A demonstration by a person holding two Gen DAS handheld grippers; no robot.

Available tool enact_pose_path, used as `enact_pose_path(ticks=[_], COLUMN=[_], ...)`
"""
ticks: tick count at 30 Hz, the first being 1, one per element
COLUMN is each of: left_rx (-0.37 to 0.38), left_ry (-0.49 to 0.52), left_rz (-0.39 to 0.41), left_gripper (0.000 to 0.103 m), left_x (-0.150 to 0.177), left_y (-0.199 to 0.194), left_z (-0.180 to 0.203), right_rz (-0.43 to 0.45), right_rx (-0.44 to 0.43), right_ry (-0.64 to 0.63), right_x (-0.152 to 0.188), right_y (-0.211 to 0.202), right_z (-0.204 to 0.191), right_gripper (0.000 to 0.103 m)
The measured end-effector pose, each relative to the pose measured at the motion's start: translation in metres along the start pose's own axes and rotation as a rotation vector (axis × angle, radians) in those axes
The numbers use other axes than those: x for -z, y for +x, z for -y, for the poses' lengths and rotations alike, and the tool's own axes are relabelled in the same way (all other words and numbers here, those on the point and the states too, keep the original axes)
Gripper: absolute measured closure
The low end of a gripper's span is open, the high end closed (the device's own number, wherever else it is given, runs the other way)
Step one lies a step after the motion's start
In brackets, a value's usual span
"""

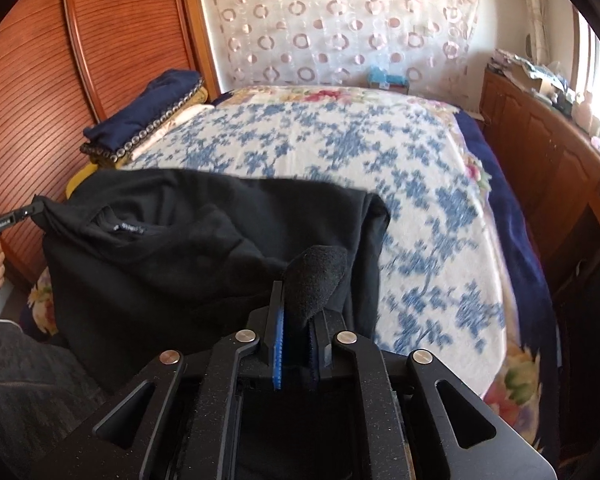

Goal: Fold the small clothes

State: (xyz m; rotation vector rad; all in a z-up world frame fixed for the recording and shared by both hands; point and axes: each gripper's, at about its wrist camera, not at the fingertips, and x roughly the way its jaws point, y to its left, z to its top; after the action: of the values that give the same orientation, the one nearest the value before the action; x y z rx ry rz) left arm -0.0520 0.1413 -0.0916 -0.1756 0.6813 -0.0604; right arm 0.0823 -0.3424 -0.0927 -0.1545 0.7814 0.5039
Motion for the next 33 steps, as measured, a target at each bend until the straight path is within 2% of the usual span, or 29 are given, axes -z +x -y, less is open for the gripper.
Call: enact_pose_path(ticks=[3, 5, 7, 11, 18, 22, 23, 33], left_rx=[-0.030, -0.065, -0.064, -0.083, -0.112, -0.116, -0.113, -0.093], left_ry=[0.035, 0.052, 0.054, 0.065, 0.038, 0.034, 0.036, 0.085], left_rz=[0.013, 0.029, 0.042, 0.042, 0.066, 0.040, 0.033, -0.124], left_gripper=[0.091, 0.071, 0.061, 0.048, 0.045, 0.045, 0.045, 0.045], left_x=[-0.006, -0.011, -0.017, -0.028, -0.048, -0.059, -0.061, -0.069], left_y=[-0.004, -0.006, -0.008, -0.004, 0.009, 0.031, 0.035, 0.102], left_z=[0.003, 0.003, -0.001, -0.006, -0.019, -0.026, -0.027, -0.018], right_rz=[0.042, 0.070, 0.095, 0.102, 0.098, 0.088, 0.087, 0.012], right_rx=[0.022, 0.046, 0.058, 0.080, 0.066, 0.076, 0.082, 0.101], right_ry=[-0.043, -0.060, -0.064, -0.054, -0.017, 0.002, 0.010, 0.035], right_x=[-0.012, -0.018, -0.025, -0.034, -0.045, -0.049, -0.050, -0.052], right_y=[-0.012, -0.018, -0.021, -0.012, 0.012, 0.029, 0.033, 0.076], right_z=[-0.004, -0.006, -0.005, 0.001, 0.015, 0.026, 0.031, 0.051], right_gripper=[0.080, 0.060, 0.058, 0.056, 0.055, 0.041, 0.040, 0.040])
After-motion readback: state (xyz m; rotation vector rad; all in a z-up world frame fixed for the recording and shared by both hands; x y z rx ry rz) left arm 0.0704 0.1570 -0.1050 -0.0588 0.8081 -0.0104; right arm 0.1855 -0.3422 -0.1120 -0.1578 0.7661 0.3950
